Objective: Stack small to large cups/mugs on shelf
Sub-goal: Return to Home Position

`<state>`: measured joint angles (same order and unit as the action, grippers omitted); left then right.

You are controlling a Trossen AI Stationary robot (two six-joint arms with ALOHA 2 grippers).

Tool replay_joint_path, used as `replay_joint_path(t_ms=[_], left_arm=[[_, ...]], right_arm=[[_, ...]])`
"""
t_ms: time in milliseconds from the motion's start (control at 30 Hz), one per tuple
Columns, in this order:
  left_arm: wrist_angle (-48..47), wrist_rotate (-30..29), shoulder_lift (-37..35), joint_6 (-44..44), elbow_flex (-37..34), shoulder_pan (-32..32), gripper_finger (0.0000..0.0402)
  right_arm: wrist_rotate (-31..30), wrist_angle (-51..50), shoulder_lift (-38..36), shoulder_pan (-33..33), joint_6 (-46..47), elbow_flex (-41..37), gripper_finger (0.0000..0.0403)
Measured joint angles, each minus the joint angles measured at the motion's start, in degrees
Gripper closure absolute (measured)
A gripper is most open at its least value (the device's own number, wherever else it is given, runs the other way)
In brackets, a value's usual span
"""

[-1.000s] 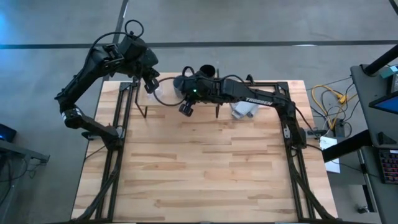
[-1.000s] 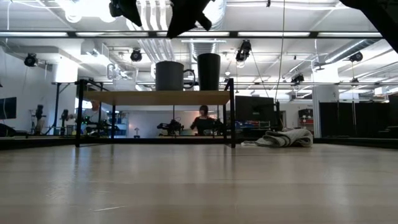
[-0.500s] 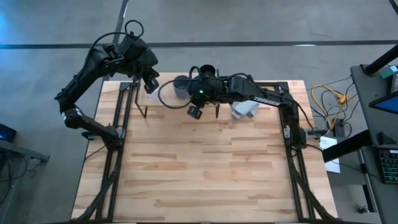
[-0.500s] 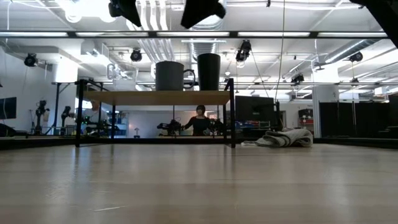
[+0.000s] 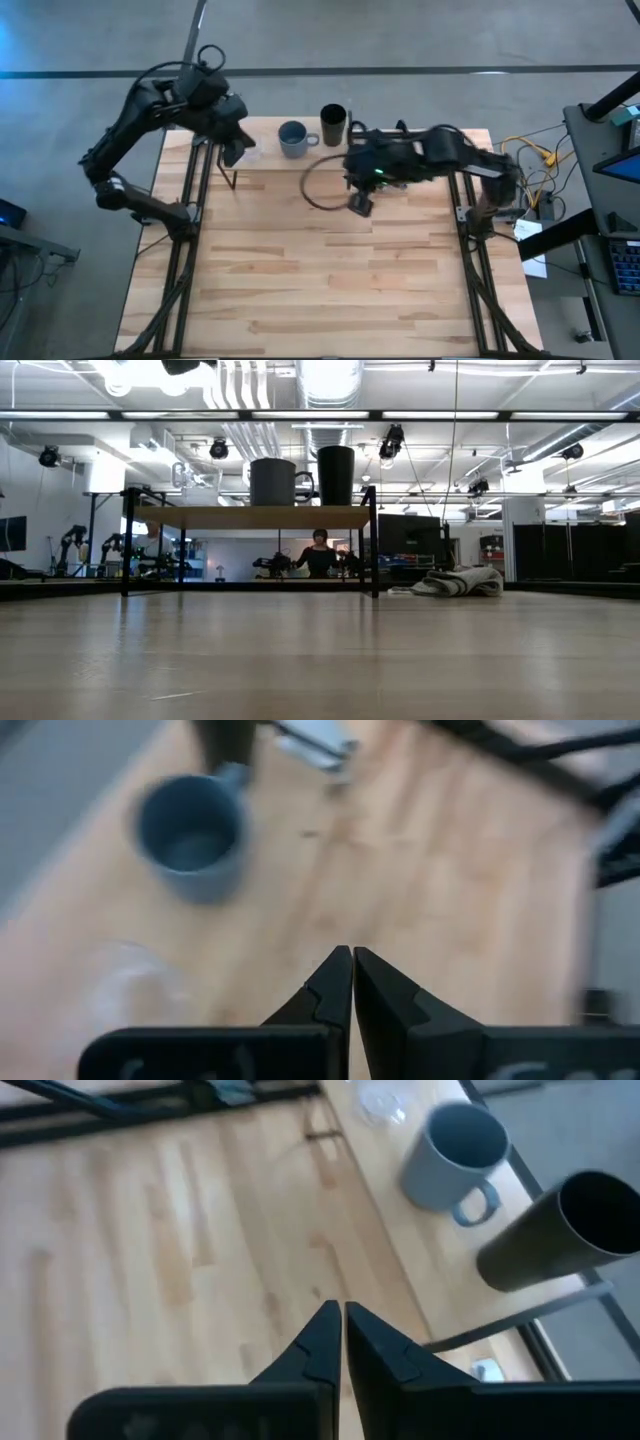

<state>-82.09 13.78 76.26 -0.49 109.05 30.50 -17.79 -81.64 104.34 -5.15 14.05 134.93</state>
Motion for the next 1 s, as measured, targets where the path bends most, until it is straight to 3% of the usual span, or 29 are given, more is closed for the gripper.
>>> replay_joint_path(t_ms=[100,300,467,567,700,800,900,1000], left_arm=[[0.6,4.8,-3.1,-3.6,0.0,-2.9,0.0402],[11.3,5.2,-11.4,-3.7,-0.1,-12.1,0.0402],[15.0,-3.5,-17.4,-6.8,-4.5,-16.5,0.0402],[14.7,-8.4,-22.1,-8.2,-10.1,-17.1,0.0402],[19.3,-8.6,-29.4,-10.4,-21.9,-17.1,0.0402],[26.4,-8.5,-35.8,-12.5,-31.4,-17.1,0.0402],[33.7,-8.6,-41.9,-12.7,-39.0,-17.1,0.0402],[39.3,-8.5,-46.8,-13.2,-44.1,-17.1,0.0402]], right_arm=[[-0.1,0.2,-3.1,-3.6,1.0,0.0,0.0390],[-2.5,-0.8,-8.3,-8.4,4.0,-0.1,0.0390],[-15.1,-0.2,-10.2,-13.7,1.5,-0.3,0.0390],[-22.3,-1.8,-11.2,-16.5,1.8,-1.2,0.0390],[-25.4,-1.9,-12.7,-19.6,4.5,-5.8,0.0390],[-25.7,-1.2,-14.5,-20.2,3.9,-10.6,0.0390],[-25.7,5.8,-17.6,-20.0,-0.5,-15.6,0.0390],[-18.6,17.5,-22.2,-19.1,-8.7,-20.7,0.0390]])
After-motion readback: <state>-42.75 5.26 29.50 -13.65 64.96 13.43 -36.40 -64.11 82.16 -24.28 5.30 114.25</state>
